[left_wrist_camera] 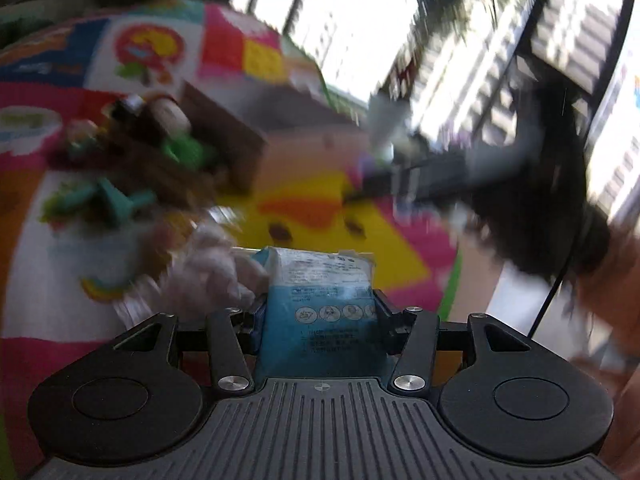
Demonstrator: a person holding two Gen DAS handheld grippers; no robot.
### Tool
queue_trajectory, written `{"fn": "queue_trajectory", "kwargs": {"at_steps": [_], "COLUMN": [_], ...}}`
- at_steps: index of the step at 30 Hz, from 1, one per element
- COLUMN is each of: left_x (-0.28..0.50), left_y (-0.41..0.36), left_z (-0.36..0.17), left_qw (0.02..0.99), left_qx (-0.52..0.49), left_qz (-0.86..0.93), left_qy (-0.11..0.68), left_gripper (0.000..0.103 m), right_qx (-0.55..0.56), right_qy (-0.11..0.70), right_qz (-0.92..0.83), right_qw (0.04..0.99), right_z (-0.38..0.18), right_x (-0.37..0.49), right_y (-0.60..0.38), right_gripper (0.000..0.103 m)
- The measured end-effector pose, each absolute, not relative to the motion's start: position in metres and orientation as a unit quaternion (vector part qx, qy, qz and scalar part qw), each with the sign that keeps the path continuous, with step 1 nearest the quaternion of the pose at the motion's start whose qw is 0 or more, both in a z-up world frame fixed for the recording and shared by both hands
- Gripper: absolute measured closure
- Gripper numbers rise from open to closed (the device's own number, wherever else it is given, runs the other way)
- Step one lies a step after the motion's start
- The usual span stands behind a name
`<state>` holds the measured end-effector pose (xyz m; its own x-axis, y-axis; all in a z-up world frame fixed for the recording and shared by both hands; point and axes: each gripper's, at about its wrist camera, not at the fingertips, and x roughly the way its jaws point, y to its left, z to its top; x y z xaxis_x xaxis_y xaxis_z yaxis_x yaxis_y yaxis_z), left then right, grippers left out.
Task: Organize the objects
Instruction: 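Lift the blue packet with the left gripper while the right tool approaches the bread bun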
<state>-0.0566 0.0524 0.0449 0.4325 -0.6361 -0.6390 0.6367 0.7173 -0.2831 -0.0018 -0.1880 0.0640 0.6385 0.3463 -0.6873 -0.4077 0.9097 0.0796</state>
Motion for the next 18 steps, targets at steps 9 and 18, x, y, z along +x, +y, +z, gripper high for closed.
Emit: {"fn": "queue_trajectory", "kwargs": {"at_steps": [9, 18], "left_x": [-0.074, -0.074], "left_y": [0.038, 0.05], "left_z": [0.03, 0.036], "left_qw": [0.842, 0.854], "left_qx": [0.066, 0.058], "left_qz": [-0.368, -0.343], "left_qy": [0.389, 0.387], "left_gripper": [0.047, 0.046], "right_qx": [0.035, -0.034], "right_qy": [0.47, 0.445], "right_qz": [0.362, 0.346], "right_qw": [0.804, 0.825], "right_z": [0.072, 0.087], "right_x": [0.01, 0.032], "right_y": [-0.11, -0.056], "right_gripper": [0.04, 0.095]}}
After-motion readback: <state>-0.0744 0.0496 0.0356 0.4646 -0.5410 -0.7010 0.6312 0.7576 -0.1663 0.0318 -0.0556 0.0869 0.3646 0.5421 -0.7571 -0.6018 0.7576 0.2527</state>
